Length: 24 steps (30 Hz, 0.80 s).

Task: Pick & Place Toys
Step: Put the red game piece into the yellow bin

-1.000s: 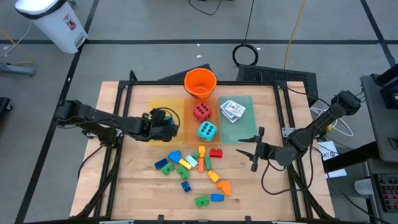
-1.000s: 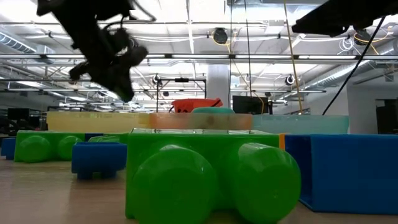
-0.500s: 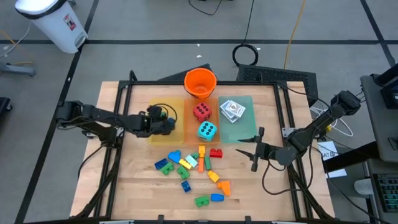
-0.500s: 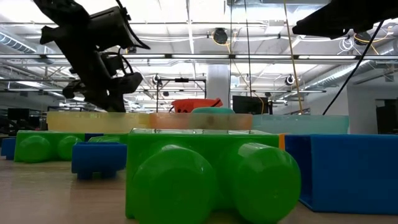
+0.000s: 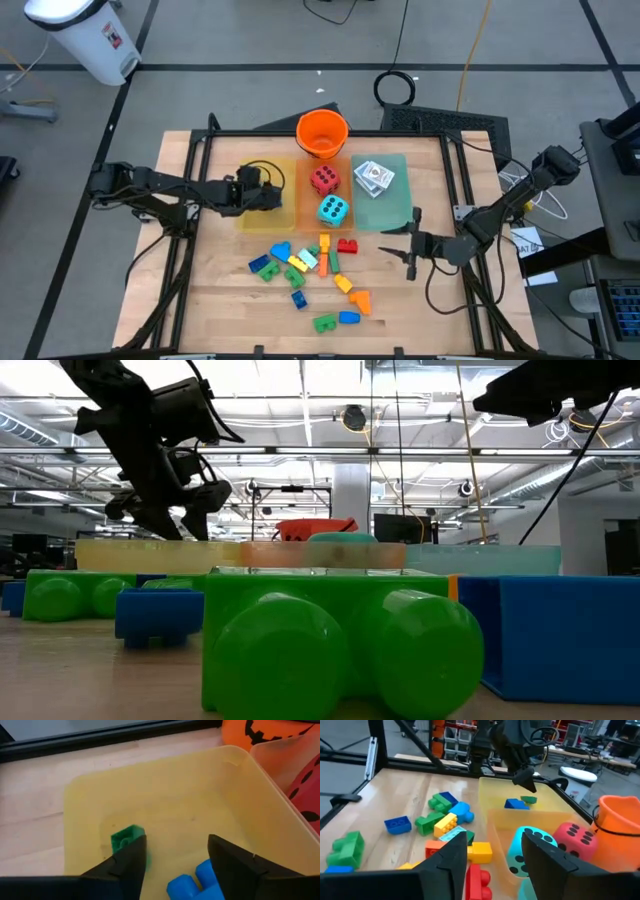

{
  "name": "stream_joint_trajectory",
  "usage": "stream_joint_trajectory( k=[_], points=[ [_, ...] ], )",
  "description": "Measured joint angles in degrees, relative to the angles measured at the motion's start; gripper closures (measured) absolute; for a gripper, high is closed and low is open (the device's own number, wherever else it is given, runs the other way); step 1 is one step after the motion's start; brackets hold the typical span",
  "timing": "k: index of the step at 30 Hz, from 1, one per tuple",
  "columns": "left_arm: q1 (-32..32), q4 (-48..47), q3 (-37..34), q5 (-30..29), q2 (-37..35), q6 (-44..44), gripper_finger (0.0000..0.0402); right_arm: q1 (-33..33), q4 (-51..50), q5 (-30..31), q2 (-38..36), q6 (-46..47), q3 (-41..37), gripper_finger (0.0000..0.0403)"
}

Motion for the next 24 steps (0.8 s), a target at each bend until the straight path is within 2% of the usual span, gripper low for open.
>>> stream_joint_trajectory(
  k=[6,9,13,19,24],
  points=[
    [0.0,0.7,0.0,4.9,0.0,-0.5,0.0162,-1.6,0.0,0.0,1.0,3.2,0.0,0.0232],
    [-1.4,3.5,0.0,6.6,-1.6,2.6,0.0161,-1.8,-0.1,-0.1,1.3,3.3,0.0,0.0230],
    [-5.9,10.6,0.0,8.9,-6.7,12.5,0.0161,-1.8,-0.1,-0.1,1.3,3.3,0.0,0.0229],
    [-15.1,24.1,-0.4,11.9,-13.9,34.1,0.0160,-1.8,-0.1,-0.1,1.3,3.3,0.0,0.0229],
    [-18.2,41.4,-7.4,16.5,-18.7,42.8,0.0160,-1.8,-0.1,-0.1,1.3,3.3,0.0,0.0229]
  ],
)
